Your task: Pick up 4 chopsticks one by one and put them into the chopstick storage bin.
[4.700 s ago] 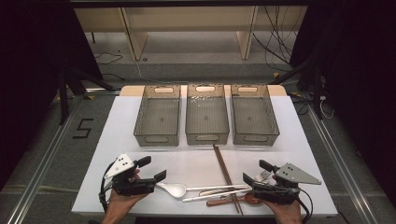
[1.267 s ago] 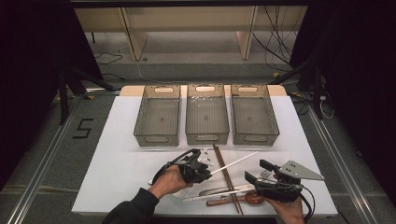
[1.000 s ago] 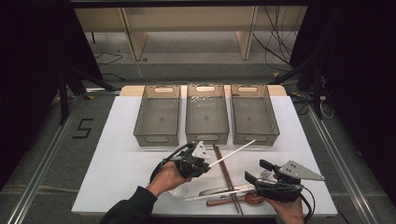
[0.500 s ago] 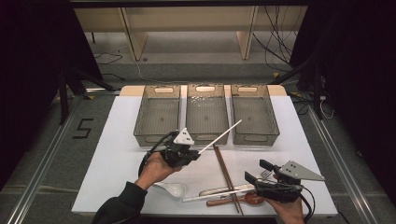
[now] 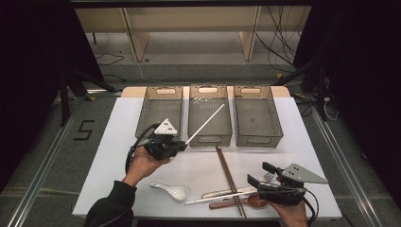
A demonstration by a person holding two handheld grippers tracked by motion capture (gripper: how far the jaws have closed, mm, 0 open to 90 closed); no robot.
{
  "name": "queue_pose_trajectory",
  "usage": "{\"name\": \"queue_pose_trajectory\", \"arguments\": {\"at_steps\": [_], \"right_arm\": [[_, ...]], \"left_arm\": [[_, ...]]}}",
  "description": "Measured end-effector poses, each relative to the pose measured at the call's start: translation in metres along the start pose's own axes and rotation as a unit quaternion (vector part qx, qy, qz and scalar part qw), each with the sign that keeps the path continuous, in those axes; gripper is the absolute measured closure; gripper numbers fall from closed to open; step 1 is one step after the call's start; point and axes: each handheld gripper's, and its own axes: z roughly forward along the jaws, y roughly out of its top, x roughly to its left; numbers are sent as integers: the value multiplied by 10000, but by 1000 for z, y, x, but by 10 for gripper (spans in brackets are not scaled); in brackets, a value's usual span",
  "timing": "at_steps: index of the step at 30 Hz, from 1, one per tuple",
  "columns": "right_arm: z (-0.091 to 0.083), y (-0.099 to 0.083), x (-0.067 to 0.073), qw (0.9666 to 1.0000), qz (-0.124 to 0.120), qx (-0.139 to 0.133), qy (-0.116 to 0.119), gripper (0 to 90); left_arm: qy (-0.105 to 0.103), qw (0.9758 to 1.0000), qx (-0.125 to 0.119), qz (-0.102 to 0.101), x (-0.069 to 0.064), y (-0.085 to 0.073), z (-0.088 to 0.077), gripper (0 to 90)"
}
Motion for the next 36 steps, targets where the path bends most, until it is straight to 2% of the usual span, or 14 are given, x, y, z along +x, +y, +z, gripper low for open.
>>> {"name": "queue_pose_trajectory", "arguments": {"at_steps": [8, 19, 33, 36], "right_arm": [[0, 0, 0, 10000, 0, 16, -4, 251], [0, -1, 0, 10000, 0, 13, 0, 251], [0, -1, 0, 10000, 38, 22, -6, 252], [0, -1, 0, 10000, 38, 34, -9, 252]], "left_arm": [[199, 9995, -144, -219, 17, -3, -16, 843], [423, 9976, -243, -494, 37, -11, -27, 843], [692, 9932, -365, -859, 60, -16, -39, 843], [740, 9926, -365, -886, 66, -16, -40, 843]]}}
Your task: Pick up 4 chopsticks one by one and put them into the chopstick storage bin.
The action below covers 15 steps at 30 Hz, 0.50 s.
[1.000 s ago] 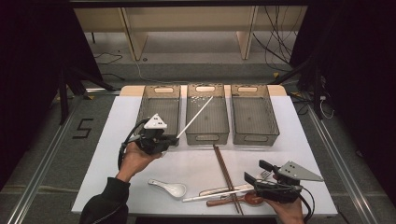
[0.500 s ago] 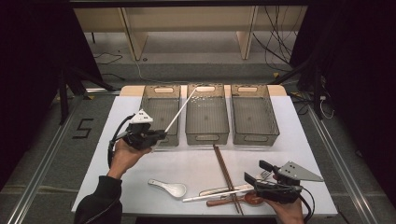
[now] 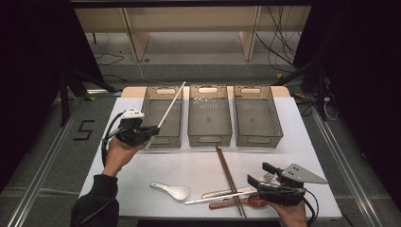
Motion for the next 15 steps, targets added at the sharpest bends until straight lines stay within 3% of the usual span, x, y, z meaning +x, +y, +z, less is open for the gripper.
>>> {"name": "queue_pose_trajectory", "arguments": {"at_steps": [15], "right_arm": [[0, 0, -1, 10000, 4, -12, 1, 252]], "left_arm": [[267, 9995, -88, -137, 24, 21, 6, 843]]}}
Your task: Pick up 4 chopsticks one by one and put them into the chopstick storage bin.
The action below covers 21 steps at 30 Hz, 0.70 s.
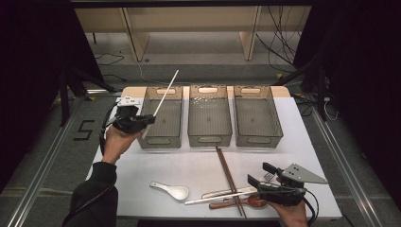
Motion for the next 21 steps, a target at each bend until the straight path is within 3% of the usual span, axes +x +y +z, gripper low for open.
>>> {"name": "queue_pose_trajectory", "arguments": {"at_steps": [11, 21], "right_arm": [[0, 0, 0, 10000, 3, 2, 5, 252], [0, 0, 0, 10000, 10, -2, 8, 252]], "left_arm": [[157, 9998, 136, 18, 12, 8, 16, 843], [302, 9990, 339, -35, 23, 6, 32, 843]]}}
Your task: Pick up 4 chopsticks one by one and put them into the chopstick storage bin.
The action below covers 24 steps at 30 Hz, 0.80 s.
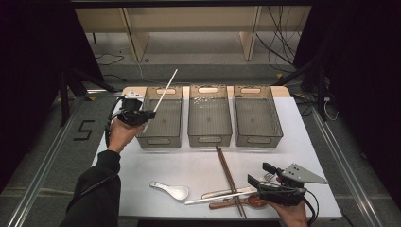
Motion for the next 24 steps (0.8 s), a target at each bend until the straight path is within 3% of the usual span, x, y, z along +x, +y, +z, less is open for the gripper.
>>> {"name": "queue_pose_trajectory", "arguments": {"at_steps": [24], "right_arm": [[0, 0, 0, 10000, -1, 8, 5, 252]], "left_arm": [[189, 9995, 193, -161, 9, -17, 16, 841]]}}
